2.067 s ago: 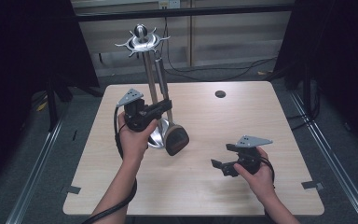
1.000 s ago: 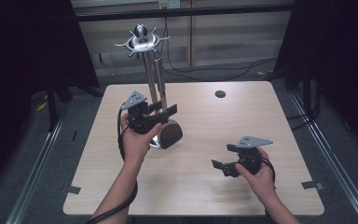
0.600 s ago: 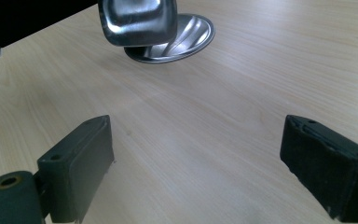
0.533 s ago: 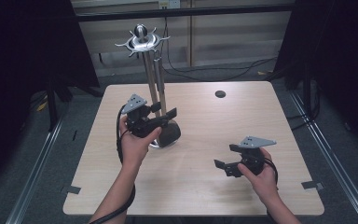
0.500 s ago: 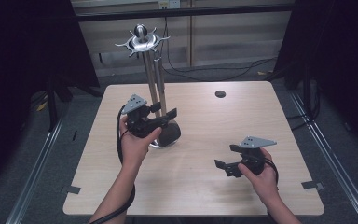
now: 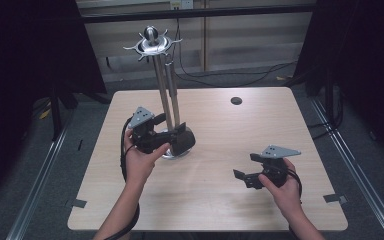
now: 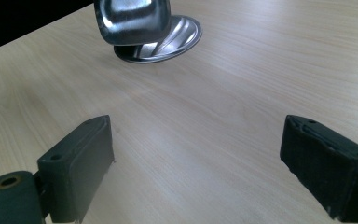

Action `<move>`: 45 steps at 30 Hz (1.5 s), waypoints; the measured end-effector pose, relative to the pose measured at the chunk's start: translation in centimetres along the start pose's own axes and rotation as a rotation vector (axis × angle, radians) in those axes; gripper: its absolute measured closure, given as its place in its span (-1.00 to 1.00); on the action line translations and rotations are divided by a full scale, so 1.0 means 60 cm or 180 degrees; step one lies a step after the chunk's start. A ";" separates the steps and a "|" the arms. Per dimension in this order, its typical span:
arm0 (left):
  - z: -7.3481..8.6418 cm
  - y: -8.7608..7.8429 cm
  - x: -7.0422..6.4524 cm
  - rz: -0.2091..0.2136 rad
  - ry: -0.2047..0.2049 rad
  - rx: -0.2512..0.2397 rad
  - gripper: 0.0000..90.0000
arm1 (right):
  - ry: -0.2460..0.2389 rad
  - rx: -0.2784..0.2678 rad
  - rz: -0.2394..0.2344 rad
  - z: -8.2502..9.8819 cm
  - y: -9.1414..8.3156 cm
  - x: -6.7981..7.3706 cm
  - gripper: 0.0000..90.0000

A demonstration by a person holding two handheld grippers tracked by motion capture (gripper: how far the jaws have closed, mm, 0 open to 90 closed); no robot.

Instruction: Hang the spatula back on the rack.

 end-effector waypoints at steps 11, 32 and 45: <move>0.019 -0.014 0.003 -0.0028 0.0048 0.0042 -0.76 | -0.0016 -0.0024 0.0012 -0.002 -0.002 -0.001 -0.80; 0.078 -0.035 0.018 -0.0073 -0.0030 0.0186 -0.79 | -0.0023 0.0007 0.0019 0.000 0.000 -0.004 -0.80; 0.122 -0.050 0.026 -0.0092 -0.0041 0.0371 -0.79 | 0.0004 0.0002 0.0033 0.000 -0.004 -0.008 -0.80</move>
Point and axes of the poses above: each handheld gripper's, and its own axes: y roughly forward along the jaws, z roughly out of its underside, x roughly to its left, the point moved 5 cm from there along y, roughly forward along the jaws, and after that the axes turned 7 degrees about z, right-handed, at the moved point
